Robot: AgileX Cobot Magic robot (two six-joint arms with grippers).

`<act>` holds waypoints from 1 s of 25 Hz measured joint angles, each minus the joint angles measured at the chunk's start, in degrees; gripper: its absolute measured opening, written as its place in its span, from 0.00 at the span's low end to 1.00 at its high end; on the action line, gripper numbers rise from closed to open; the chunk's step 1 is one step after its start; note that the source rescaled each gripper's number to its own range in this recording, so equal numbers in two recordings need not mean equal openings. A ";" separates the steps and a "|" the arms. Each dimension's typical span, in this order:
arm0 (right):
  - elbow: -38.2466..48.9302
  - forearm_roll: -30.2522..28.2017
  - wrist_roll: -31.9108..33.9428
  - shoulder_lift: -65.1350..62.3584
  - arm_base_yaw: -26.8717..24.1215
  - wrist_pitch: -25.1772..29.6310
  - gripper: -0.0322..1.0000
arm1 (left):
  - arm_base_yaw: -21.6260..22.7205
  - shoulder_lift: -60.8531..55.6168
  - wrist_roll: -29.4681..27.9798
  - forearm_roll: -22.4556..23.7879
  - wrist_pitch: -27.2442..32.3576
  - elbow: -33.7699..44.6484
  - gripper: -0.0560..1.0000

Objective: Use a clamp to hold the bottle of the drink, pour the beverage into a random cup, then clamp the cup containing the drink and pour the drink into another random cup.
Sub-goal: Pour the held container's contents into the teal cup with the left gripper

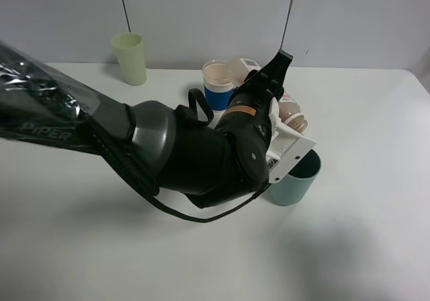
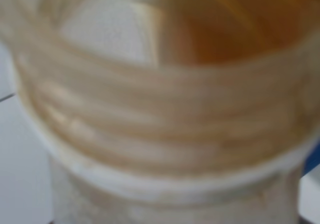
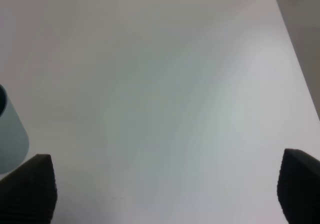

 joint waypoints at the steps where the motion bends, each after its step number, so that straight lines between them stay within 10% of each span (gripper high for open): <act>1: 0.00 0.00 0.00 0.00 0.00 0.00 0.65 | 0.00 0.00 0.08 0.06 0.00 0.00 0.05; 25: 0.00 -0.05 0.00 0.00 0.00 0.00 0.65 | 0.00 0.00 5.36 1.01 -0.42 0.00 0.05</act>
